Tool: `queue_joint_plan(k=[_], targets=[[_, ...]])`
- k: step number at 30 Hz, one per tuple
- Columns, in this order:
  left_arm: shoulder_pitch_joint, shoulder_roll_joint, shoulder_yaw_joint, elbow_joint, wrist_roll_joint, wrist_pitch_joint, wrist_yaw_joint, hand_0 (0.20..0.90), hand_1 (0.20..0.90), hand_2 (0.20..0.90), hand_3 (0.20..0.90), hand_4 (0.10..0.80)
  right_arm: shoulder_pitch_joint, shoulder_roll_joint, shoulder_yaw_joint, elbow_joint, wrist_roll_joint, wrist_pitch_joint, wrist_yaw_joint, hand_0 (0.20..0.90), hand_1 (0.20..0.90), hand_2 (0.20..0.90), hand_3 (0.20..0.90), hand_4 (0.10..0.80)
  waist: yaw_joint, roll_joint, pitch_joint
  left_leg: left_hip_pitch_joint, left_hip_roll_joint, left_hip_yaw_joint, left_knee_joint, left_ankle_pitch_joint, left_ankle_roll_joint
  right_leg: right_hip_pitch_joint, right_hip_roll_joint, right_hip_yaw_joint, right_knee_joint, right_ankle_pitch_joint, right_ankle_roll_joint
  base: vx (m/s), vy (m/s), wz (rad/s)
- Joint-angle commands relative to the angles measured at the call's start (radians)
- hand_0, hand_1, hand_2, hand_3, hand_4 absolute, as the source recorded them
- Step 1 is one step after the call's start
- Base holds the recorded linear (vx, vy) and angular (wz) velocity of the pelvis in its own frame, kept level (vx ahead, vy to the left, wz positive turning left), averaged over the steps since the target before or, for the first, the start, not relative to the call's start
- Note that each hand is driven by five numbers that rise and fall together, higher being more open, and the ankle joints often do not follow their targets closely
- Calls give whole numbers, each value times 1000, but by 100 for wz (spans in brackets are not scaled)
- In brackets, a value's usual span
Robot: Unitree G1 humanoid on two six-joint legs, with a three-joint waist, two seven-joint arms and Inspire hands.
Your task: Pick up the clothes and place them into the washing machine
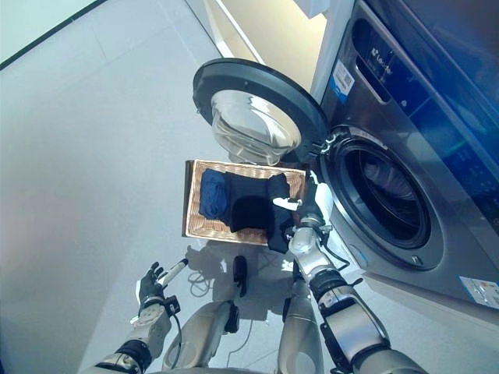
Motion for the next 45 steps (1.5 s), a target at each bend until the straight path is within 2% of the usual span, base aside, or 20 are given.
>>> queue_joint_plan(k=[1, 13, 17, 33, 45], targets=[[-23, 54, 12, 53, 21, -29, 40, 900, 900, 900, 900, 800, -50, 19, 30, -124, -101, -43, 2, 900, 900, 900, 900, 800, 23, -10, -24, 3, 9, 14, 88, -107, -84, 59, 24, 31, 66, -108, -5, 0, 0, 0], [-41, 59, 8, 53, 12, -40, 46, 900, 900, 900, 900, 800, -89, 52, 81, -79, -120, -40, 19, 900, 900, 900, 900, 800, 33, -6, -2, -14, 7, 11, 92, -96, -87, 45, 23, 32, 63, -106, -7, -3, 1, 0], [-49, 59, 0, 20, -9, -55, 48, 900, 900, 900, 900, 800, -106, 55, 81, -21, -102, -36, 17, 900, 900, 900, 900, 800, 39, 10, 23, -27, 2, 6, 85, -84, -90, 31, 21, 29, 63, -101, -7, -40, 7, 1], [-33, 48, -36, -149, -60, -92, 39, 900, 900, 900, 900, 800, -124, 7, 35, -2, -72, -14, -4, 900, 900, 900, 900, 800, 39, 78, 112, -81, -15, 15, 71, -46, -94, -44, 9, 38, 80, -78, -7, -34, 8, 1], [-11, 57, -64, -282, -98, -115, 26, 900, 900, 900, 900, 800, -222, -23, -8, 44, -34, -4, -41, 900, 900, 900, 900, 800, 45, 114, 167, -139, -25, 16, 67, -24, -97, -118, 7, 42, 103, -63, -7, -36, 4, 0]])
